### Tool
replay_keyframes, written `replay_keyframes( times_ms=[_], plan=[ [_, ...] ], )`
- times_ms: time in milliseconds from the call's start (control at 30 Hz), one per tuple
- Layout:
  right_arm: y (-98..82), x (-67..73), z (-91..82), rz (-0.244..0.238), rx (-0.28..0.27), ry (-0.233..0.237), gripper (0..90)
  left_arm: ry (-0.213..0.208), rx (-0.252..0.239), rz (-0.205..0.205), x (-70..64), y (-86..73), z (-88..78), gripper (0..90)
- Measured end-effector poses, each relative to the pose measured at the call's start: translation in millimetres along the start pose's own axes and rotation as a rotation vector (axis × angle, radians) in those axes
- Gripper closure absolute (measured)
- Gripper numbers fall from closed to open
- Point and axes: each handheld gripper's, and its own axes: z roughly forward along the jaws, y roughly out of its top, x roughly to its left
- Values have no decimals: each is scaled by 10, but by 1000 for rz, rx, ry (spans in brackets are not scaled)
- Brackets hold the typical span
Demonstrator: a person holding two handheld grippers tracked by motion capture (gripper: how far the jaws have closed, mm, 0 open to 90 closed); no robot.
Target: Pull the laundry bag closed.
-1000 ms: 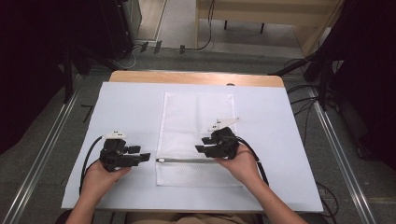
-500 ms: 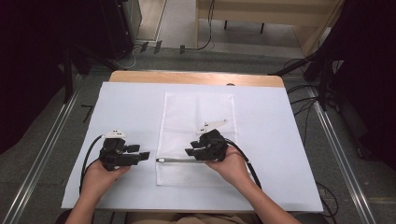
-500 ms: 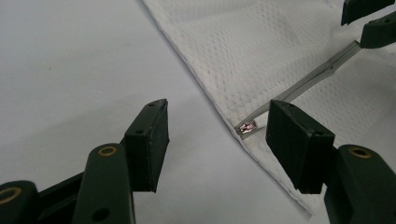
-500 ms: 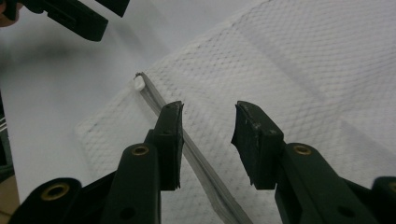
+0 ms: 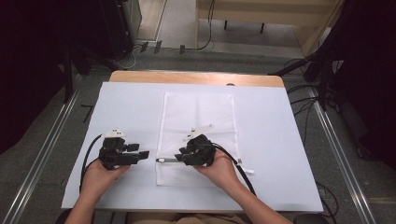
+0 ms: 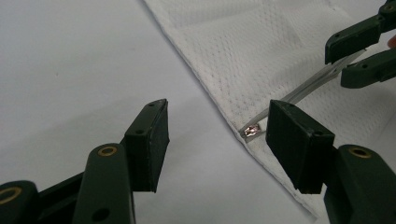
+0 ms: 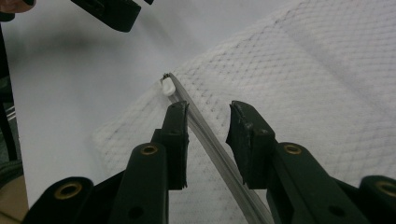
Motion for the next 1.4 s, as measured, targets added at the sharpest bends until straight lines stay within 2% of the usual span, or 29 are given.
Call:
replay_keyframes(
  times_ms=[133, 667, 1033, 1400],
  plan=[
    [10, 30, 66, -10, 2, 7, 706, 2, 1, 4, 2, 1, 2, 398],
    [38, 62, 266, 6, 20, 33, 727, 5, 1, 12, 4, 14, 7, 407],
    [99, 125, 400, 7, 30, 74, 775, 4, -6, 10, 9, 15, 8, 406],
    [159, 100, 539, 47, 42, 96, 800, 10, -10, 6, 31, 12, -13, 405]
  ],
)
